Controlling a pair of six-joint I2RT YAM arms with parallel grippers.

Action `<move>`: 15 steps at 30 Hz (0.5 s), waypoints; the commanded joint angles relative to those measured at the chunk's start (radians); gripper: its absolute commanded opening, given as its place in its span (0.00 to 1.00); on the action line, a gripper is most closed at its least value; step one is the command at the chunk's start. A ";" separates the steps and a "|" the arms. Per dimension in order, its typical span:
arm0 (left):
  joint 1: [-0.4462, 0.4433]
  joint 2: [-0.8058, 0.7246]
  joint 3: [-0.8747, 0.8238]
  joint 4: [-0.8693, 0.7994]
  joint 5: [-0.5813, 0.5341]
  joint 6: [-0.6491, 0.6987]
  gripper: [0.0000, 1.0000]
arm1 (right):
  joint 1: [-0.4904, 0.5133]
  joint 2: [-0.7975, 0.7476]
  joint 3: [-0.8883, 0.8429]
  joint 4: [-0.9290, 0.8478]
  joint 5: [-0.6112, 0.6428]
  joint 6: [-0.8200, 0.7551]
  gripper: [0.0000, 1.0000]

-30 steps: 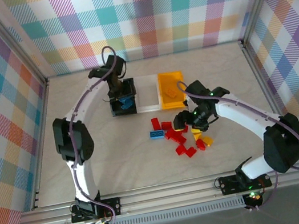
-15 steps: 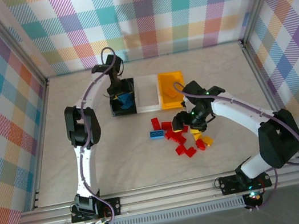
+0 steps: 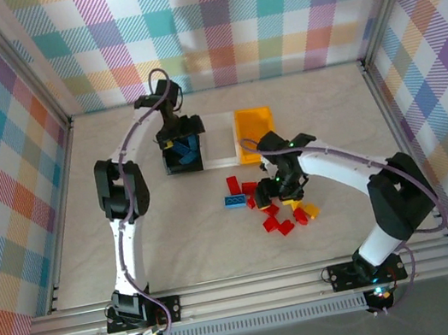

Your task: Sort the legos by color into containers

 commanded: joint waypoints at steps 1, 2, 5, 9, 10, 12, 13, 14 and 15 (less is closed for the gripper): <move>0.025 -0.102 -0.019 -0.030 0.011 0.006 1.00 | 0.024 0.020 0.004 -0.025 0.067 -0.061 0.71; 0.025 -0.118 -0.026 -0.030 0.014 0.006 1.00 | 0.026 0.023 -0.002 -0.014 0.074 -0.068 0.71; 0.025 -0.171 -0.061 -0.026 0.028 -0.006 1.00 | 0.030 0.051 -0.009 0.014 0.080 -0.083 0.70; 0.020 -0.263 -0.145 -0.012 0.047 -0.023 1.00 | 0.033 0.092 0.000 0.033 0.088 -0.103 0.67; 0.017 -0.288 -0.168 -0.009 0.046 -0.024 1.00 | 0.034 0.100 0.000 0.040 0.090 -0.109 0.67; 0.014 -0.331 -0.210 -0.006 0.050 -0.030 1.00 | 0.036 0.115 0.002 0.047 0.092 -0.120 0.66; 0.012 -0.353 -0.231 -0.005 0.050 -0.032 1.00 | 0.037 0.122 0.002 0.051 0.094 -0.123 0.66; 0.011 -0.371 -0.250 -0.002 0.051 -0.035 1.00 | 0.040 0.127 0.003 0.053 0.097 -0.129 0.66; 0.010 -0.392 -0.271 0.001 0.057 -0.041 1.00 | 0.042 0.134 0.003 0.058 0.100 -0.133 0.66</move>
